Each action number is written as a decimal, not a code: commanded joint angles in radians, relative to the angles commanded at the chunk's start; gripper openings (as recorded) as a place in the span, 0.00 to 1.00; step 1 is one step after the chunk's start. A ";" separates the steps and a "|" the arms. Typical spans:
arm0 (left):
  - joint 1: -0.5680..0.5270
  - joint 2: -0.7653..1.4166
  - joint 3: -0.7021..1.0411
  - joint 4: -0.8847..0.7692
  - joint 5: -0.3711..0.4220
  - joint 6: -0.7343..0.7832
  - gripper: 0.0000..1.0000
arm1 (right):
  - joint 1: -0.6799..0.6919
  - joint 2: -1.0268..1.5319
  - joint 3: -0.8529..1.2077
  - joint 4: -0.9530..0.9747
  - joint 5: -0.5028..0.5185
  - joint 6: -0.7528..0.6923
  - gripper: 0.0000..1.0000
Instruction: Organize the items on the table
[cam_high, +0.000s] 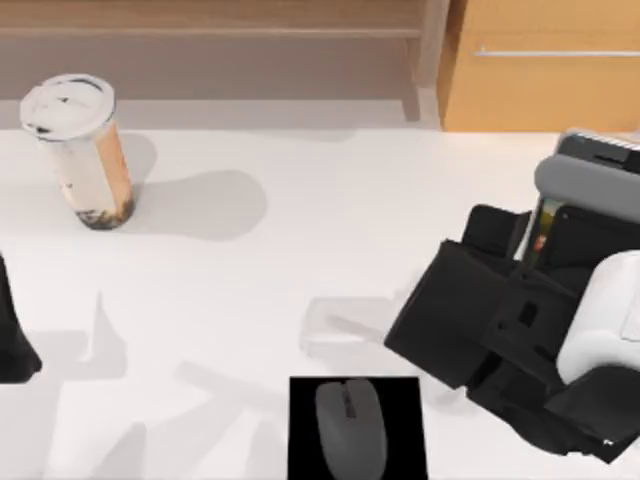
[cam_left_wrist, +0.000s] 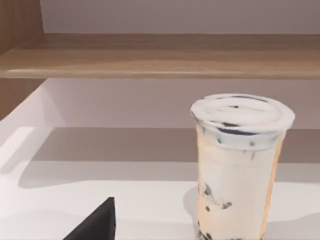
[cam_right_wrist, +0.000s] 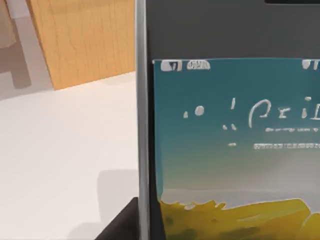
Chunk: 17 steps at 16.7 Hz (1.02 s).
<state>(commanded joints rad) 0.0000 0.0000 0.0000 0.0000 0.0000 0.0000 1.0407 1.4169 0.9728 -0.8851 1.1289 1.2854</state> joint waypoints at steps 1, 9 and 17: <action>0.000 0.000 0.000 0.000 0.000 0.000 1.00 | 0.000 0.000 0.000 0.000 0.000 0.000 0.00; 0.000 0.000 0.000 0.000 0.000 0.000 1.00 | -0.057 -0.017 0.007 0.087 -0.024 -0.108 0.00; 0.000 0.000 0.000 0.000 0.000 0.000 1.00 | -0.154 -0.037 -0.124 0.403 -0.072 -0.360 0.00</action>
<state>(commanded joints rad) 0.0000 0.0000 0.0000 0.0000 0.0000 0.0000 0.8863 1.3794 0.8486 -0.4818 1.0569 0.9253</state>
